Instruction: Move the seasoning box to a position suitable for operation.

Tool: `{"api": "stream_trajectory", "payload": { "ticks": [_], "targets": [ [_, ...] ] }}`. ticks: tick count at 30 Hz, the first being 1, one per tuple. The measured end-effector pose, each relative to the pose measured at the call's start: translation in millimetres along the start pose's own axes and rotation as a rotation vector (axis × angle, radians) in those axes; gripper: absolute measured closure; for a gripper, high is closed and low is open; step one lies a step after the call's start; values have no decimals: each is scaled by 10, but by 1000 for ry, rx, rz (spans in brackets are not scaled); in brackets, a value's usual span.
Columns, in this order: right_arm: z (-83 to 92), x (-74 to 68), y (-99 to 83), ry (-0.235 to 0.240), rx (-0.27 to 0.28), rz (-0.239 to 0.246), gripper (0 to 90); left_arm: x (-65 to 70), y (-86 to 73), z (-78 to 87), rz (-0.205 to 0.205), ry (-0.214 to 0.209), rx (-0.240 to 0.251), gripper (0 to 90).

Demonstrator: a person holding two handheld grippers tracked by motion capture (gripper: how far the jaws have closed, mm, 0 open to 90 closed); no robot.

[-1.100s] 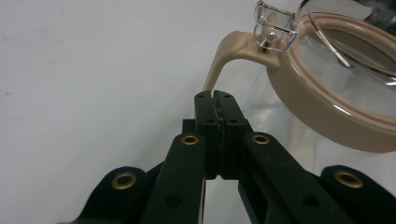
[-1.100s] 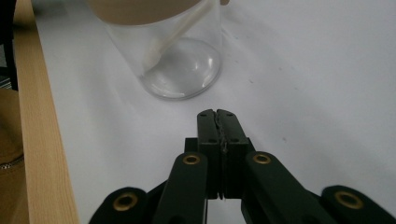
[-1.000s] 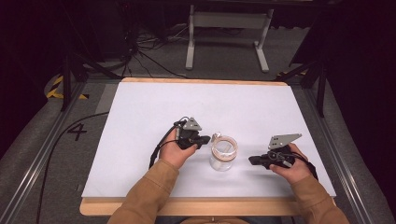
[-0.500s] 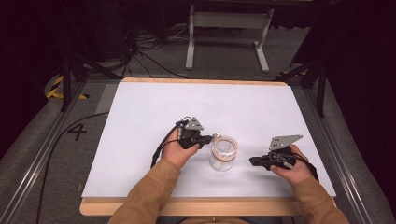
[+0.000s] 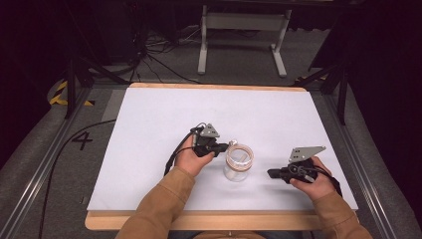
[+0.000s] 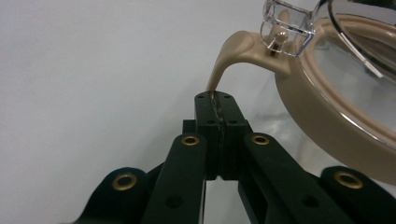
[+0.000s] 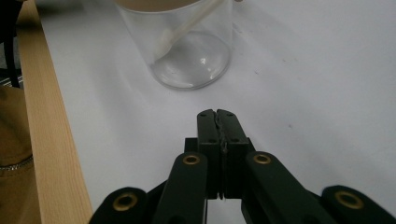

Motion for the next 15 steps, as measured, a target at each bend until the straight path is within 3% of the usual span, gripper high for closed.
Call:
{"api": "stream_trajectory", "payload": {
  "ticks": [15],
  "targets": [
    [155,-22,-115,-38,3,-27,900,-17,90,-172,-12,-52,17,896]
  ]
}}
Point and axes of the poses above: each handheld gripper's, and its own axes: z roughly backward along the jaws, y roughly out of its top, x roughly to its right, the point moved 9 cm from there along -z, roughly forward along the jaws, and after that the axes turned 7 degrees about x, right-handed, at the moved point
